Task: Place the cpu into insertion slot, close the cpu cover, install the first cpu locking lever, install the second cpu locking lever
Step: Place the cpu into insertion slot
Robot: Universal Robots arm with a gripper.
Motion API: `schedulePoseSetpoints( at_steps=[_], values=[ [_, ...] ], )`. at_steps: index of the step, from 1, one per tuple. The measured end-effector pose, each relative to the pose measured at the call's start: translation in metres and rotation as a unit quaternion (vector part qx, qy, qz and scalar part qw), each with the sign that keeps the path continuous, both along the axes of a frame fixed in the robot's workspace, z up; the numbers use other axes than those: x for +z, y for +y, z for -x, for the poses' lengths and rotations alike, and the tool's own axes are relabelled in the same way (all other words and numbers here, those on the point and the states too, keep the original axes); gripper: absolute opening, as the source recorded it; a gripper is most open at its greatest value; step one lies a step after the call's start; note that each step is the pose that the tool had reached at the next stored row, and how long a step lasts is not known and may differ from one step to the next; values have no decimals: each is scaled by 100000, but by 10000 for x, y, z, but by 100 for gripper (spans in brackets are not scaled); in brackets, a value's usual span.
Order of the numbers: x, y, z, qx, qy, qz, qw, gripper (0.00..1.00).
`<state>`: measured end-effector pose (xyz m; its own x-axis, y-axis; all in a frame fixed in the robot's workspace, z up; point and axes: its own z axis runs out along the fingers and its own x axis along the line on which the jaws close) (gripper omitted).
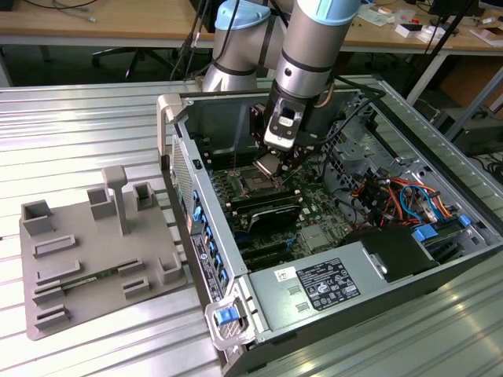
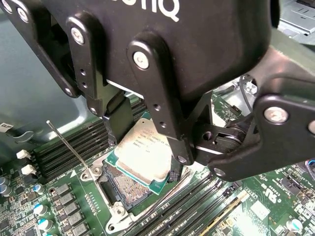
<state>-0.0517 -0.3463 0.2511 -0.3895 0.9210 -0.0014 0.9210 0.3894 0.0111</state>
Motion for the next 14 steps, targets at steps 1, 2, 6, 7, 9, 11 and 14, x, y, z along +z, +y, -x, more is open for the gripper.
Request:
schedulePoseSetpoints(
  at_steps=[1, 2, 6, 7, 9, 11, 14],
  values=[
    [-1, 0, 0, -164, -1, 0, 100000, 55],
    [-1, 0, 0, -342, -1, 0, 99999, 55],
    [-4, 0, 0, -1335, -2, 0, 99991, 55],
    [-4, 0, 0, -1499, 0, -2, 99989, 55],
    [-7, 0, 0, -2251, -2, 1, 99975, 55],
    [-9, 0, 0, -2974, -2, -1, 99956, 55],
    [-12, 0, 0, -3630, -2, -1, 99934, 55]
  ],
)
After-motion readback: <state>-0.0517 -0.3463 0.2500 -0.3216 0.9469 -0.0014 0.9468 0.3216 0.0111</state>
